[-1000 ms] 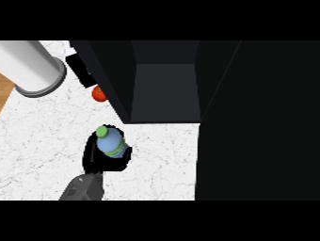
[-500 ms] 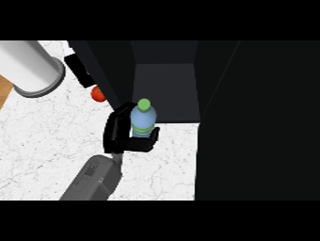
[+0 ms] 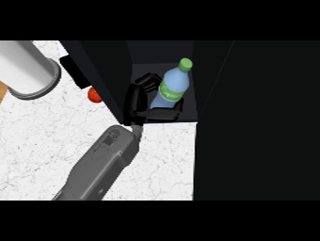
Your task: Pick up the bottled water, place it into the cabinet and close the cabinet
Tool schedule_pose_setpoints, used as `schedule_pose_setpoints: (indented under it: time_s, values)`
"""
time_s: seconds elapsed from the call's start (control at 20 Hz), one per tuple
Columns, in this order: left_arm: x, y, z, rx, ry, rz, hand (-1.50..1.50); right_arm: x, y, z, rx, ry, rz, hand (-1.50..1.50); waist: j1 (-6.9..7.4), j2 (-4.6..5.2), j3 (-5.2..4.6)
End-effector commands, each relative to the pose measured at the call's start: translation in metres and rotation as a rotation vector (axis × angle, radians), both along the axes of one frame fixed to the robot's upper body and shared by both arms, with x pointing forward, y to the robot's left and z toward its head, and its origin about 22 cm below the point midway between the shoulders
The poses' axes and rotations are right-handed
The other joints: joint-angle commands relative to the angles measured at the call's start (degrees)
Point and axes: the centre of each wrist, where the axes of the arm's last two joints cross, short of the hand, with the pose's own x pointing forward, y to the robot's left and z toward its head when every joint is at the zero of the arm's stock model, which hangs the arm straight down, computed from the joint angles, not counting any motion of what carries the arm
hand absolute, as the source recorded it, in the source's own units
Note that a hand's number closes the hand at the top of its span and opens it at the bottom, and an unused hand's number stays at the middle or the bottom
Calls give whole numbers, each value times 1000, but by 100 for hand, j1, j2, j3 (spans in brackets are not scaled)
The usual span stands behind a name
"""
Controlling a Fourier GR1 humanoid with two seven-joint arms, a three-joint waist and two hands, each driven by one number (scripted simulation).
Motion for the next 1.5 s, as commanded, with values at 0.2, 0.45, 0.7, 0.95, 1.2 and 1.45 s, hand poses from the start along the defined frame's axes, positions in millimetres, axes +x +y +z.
schedule_pose_setpoints:
  time_s: [0.2, 0.45, 0.7, 0.95, 1.2, 1.45]
  values:
    - [40, -1, 13, 56, 68, 106, 150, 1, -6, 2, 94, -52, 5, -150, -104, 41, -1]
    - [57, -4, 20, 227, 34, 154, 150, 4, -13, 8, 55, -70, 20, -150, -169, 68, 4]
    - [63, 10, 7, 302, 106, 230, 150, 5, -5, 2, 66, -59, 29, -150, -235, 110, -4]
    - [74, 46, 8, 248, 109, 338, 150, 2, -5, 8, 68, -70, 51, -150, -301, 175, -14]
    - [73, 34, 5, 345, 78, 347, 150, 5, -12, 7, 51, -58, 59, -150, -257, 154, -8]
    - [82, 44, 16, 429, 10, 404, -150, 4, -13, 4, 66, -84, 72, -150, -374, 193, -8]
